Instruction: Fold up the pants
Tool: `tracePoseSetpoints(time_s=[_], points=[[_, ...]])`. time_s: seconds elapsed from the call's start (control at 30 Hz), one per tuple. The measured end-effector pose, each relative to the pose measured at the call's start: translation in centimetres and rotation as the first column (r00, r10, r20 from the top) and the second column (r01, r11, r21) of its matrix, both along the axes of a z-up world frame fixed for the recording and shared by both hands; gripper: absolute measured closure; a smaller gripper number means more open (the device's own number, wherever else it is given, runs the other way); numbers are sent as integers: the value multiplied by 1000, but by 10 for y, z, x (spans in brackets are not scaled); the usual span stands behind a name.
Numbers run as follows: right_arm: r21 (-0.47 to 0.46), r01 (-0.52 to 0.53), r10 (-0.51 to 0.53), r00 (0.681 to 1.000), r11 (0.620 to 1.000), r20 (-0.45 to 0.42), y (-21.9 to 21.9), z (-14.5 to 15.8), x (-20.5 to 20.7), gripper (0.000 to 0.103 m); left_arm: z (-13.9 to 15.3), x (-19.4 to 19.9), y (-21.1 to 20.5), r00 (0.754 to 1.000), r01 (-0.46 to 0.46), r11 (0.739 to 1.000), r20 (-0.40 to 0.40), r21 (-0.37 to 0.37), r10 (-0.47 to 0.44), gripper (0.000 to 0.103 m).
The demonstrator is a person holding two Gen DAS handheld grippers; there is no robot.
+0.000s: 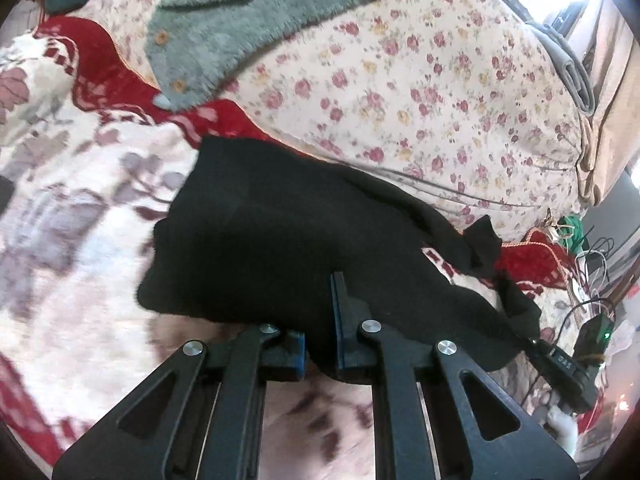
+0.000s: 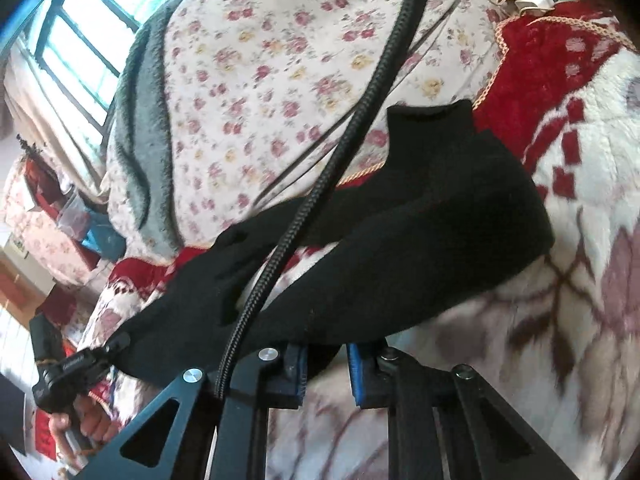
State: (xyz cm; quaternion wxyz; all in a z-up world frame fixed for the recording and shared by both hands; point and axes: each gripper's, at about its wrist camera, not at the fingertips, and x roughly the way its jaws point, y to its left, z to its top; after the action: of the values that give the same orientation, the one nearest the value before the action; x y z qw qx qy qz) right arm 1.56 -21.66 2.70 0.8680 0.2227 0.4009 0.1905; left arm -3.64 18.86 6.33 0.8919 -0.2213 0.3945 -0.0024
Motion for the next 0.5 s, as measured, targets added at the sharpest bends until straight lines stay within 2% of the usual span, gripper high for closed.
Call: tracePoseSetpoints(time_s=[0.17,0.3,0.37,0.47,0.5], points=[[16,-56,56,998,998,-12,29,8,-40,88,6,-31,26,1000,-3,999,-16,34,4,94],[28,-97,98,995,995,-25,50,5,-65,88,-1,-55,47,998,-8,999,-57,45,10,94],[18,-112,113,993,994,-44,59,-1,-74,87,-13,-64,55,996,-12,999,-93,44,16,94],[-22,-127,123,985,992,-122,64,-22,-74,84,-30,-71,57,991,-15,999,-131,46,21,92],[-5,-135,133,982,991,-133,61,-27,-75,84,-32,-73,57,991,-19,999,-131,47,25,91]])
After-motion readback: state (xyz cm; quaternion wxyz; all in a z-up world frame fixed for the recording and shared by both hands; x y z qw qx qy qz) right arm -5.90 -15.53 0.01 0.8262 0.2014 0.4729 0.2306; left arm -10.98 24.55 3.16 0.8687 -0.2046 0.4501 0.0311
